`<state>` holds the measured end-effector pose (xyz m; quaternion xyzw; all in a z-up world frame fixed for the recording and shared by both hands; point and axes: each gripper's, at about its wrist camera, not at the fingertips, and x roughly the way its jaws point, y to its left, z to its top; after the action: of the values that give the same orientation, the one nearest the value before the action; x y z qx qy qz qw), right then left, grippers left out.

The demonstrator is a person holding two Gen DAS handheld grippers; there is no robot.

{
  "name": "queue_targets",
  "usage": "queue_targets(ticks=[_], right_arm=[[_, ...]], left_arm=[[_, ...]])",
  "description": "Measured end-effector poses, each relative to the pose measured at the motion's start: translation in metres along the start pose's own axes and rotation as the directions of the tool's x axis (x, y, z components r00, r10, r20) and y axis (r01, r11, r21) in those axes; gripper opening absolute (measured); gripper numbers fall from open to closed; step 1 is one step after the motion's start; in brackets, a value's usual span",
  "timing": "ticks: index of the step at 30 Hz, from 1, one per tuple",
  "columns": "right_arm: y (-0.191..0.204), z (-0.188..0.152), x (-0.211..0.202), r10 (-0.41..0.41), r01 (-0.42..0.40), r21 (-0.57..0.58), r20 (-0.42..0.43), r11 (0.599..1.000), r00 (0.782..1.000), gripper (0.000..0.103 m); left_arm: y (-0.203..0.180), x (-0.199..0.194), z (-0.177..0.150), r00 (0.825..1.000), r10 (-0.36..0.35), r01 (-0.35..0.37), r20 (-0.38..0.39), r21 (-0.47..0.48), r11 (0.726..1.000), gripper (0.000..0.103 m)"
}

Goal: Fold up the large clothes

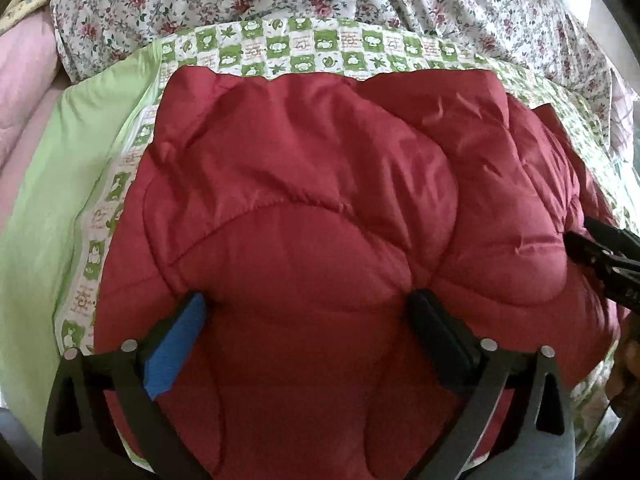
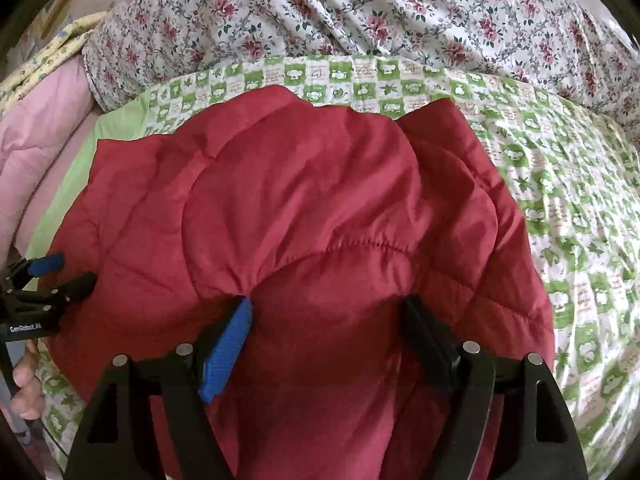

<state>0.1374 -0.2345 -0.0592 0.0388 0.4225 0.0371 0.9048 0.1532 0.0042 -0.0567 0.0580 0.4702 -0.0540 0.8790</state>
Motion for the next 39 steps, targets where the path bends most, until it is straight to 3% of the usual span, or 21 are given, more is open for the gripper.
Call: queue_targets(ticks=[5,15,28,39], right_arm=[[-0.001,0.001,-0.004,0.006,-0.006,0.018,-0.005,1.0,1.0,0.079],[0.008,-0.015,-0.049,0.052,-0.052,0.018,-0.004,0.998,0.999,0.08],[0.03,-0.067,-0.099,0.058,-0.059,-0.071,-0.021,0.996,0.998,0.087],[0.045,-0.107,-0.097,0.045,-0.053,-0.093,-0.086,0.994,0.995,0.088]], left_arm=[[0.001,0.0,0.002,1.0,0.0,0.0,-0.009,0.002,1.0,0.103],[0.005,-0.027,-0.014,1.0,-0.025,0.024,-0.011,-0.016,1.0,0.103],[-0.006,-0.068,-0.065,0.997,0.077,-0.078,0.024,0.079,0.994,0.103],[0.005,-0.072,-0.11,0.998,0.063,-0.062,-0.024,0.044,0.997,0.103]])
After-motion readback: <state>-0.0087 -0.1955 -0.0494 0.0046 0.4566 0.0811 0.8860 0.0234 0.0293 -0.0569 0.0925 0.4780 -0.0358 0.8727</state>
